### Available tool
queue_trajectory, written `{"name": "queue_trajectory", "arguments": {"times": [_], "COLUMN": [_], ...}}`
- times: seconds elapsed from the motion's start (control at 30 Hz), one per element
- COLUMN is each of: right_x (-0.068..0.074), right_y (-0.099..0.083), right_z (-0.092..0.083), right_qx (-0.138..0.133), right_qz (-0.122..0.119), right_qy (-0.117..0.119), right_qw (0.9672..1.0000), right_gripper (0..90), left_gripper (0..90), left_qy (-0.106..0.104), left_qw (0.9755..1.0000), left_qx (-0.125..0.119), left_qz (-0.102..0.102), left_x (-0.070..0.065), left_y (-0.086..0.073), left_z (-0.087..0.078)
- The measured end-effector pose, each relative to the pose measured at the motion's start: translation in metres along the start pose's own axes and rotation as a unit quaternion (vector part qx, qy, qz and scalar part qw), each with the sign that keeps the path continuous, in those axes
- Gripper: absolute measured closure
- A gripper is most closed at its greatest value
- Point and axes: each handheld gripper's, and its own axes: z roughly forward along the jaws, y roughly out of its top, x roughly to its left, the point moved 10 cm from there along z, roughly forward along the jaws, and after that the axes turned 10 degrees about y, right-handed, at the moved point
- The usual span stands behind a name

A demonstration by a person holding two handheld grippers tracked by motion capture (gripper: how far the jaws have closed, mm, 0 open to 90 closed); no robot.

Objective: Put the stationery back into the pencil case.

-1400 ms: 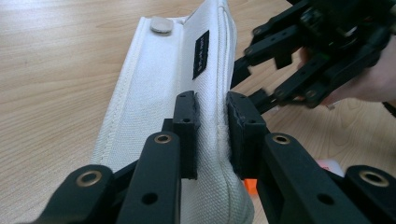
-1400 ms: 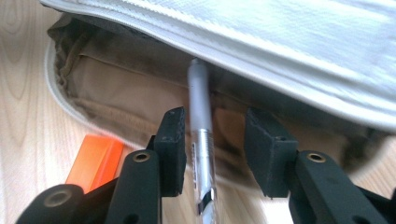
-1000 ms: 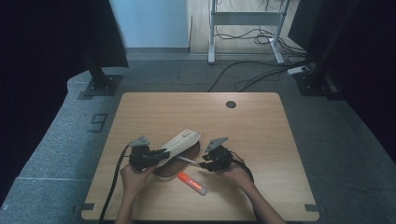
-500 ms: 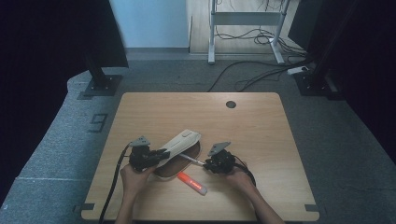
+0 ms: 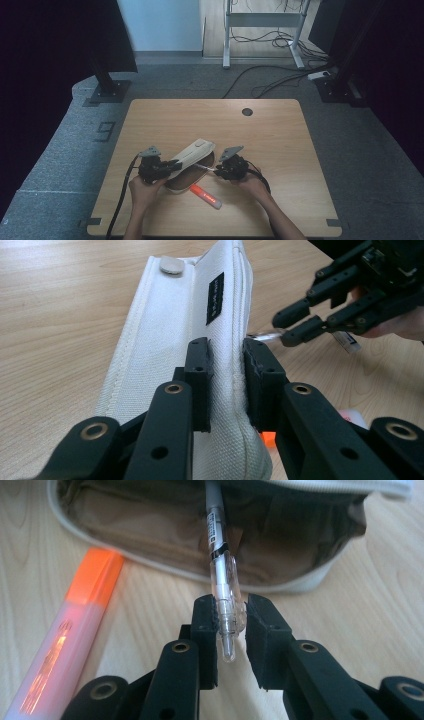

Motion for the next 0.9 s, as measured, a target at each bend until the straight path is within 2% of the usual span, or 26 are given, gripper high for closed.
{"name": "queue_trajectory", "arguments": {"times": [0.3, 0.37, 0.53, 0.63, 0.73, 0.83, 0.9], "right_x": [-0.008, -0.011, -0.019, -0.022, -0.023, -0.021, -0.019], "right_y": [0.017, 0.021, 0.024, 0.025, 0.023, 0.022, 0.02], "right_z": [0.018, 0.019, 0.021, 0.022, 0.021, 0.018, 0.02], "right_qx": [0.0, -0.005, -0.007, -0.006, -0.009, -0.015, -0.009], "right_qz": [-0.002, 0.002, 0.012, 0.01, 0.014, 0.014, 0.014], "right_qy": [-0.007, -0.01, -0.017, -0.02, -0.028, -0.022, -0.015], "right_qw": [1.0, 0.9999, 0.9998, 0.9997, 0.9995, 0.9995, 0.9997], "right_gripper": [72.8, 77.9, 76.8, 73.7, 65.7, 60.3, 59.4], "left_gripper": [74.3, 74.3, 74.3, 74.3, 74.2, 74.1, 74.0], "left_qy": [-0.002, -0.002, -0.003, -0.004, -0.004, -0.005, -0.006], "left_qw": [1.0, 1.0, 1.0, 1.0, 1.0, 1.0, 1.0], "left_qx": [0.001, 0.001, 0.001, 0.001, 0.001, 0.002, 0.001], "left_qz": [0.001, 0.0, 0.001, 0.001, 0.001, 0.001, 0.0], "left_x": [0.0, 0.0, 0.0, 0.0, 0.0, -0.001, -0.001], "left_y": [0.0, 0.0, 0.0, 0.0, 0.0, 0.0, 0.0], "left_z": [0.0, 0.0, 0.0, 0.0, 0.0, 0.0, 0.0]}}
